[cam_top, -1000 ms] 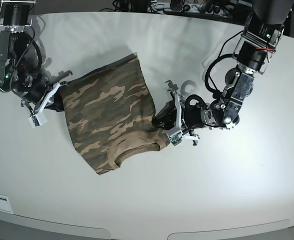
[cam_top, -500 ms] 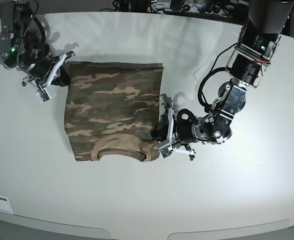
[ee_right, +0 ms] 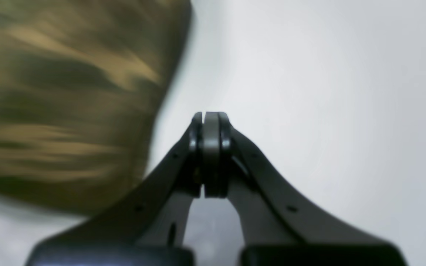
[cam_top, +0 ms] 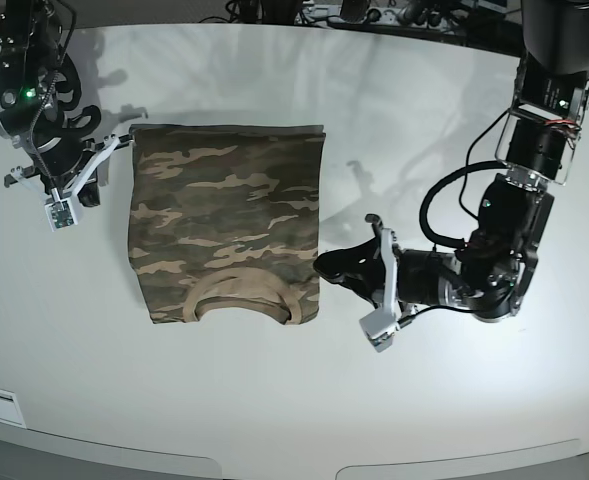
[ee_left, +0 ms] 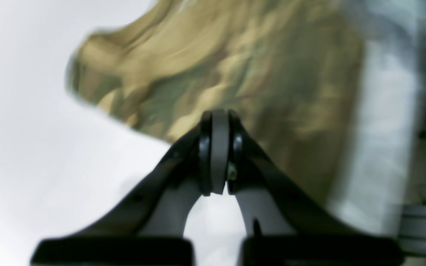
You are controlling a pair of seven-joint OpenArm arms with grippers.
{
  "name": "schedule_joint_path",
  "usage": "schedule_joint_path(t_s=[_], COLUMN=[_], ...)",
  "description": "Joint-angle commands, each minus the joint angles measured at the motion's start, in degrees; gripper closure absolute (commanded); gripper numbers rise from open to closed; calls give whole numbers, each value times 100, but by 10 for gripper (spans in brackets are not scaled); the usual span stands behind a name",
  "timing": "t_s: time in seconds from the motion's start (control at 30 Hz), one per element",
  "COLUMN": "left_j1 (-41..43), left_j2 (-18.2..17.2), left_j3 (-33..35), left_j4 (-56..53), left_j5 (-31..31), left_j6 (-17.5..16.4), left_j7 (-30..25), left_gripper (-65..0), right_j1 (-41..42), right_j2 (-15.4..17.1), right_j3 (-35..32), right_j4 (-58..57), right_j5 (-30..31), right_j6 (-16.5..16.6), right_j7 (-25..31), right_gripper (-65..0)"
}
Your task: Fold the T-shirt properly
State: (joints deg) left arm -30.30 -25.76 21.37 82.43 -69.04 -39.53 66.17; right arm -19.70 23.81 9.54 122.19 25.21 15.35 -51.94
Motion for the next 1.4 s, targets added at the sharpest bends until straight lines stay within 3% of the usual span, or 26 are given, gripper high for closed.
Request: schedule_joint_path(t_s=[0.0,0.1,0.23,0.37,0.43,0.57,0.7,0.93,1.37], left_j1=[-48,356,1082,1823,2260,3077,3956,5473,8550], left_j2=[-114,-236,-323,-481,-605,-796,-885,-885,-868], left_j3=[-216,-791,-1569,-2094,-2295,-2656,-3071,-3773,-4273], left_j4=[197,527,1073,1849,2321,3204,3888,4784,5257], left_j5=[-481,-1596,-1596,-1596,-1596,-1596,-1596,-1596,-1596], left_j6=[-47,-47,-47,-47,-47,-47,-47,-47,-47], left_j7=[162,901,1130,1128,1126,1128,1126,1126,1383], left_gripper=[0,0,0,0,0,0,0,0,0], right_j1=[13,-94,-175,-256,-417,-807,-1241,-2105,-4037], right_j2=[63,63,61,59,59,26,-142,-396,-428], right_j3=[74,304,802,1362,1657,2378,3259,4308,4446], right_j4=[232,575,920,984,981,981,984,988,988], right_j5=[291,1161,2649,4076,4640,5858,5979,5979,5979], right_j6=[164,734,1661,2312,2465,2465,2465,2465,2465], right_j7=[116,101,-238,-846,-1108,-1853,-2531,-2614,-2806], right_gripper=[0,0,0,0,0,0,0,0,0])
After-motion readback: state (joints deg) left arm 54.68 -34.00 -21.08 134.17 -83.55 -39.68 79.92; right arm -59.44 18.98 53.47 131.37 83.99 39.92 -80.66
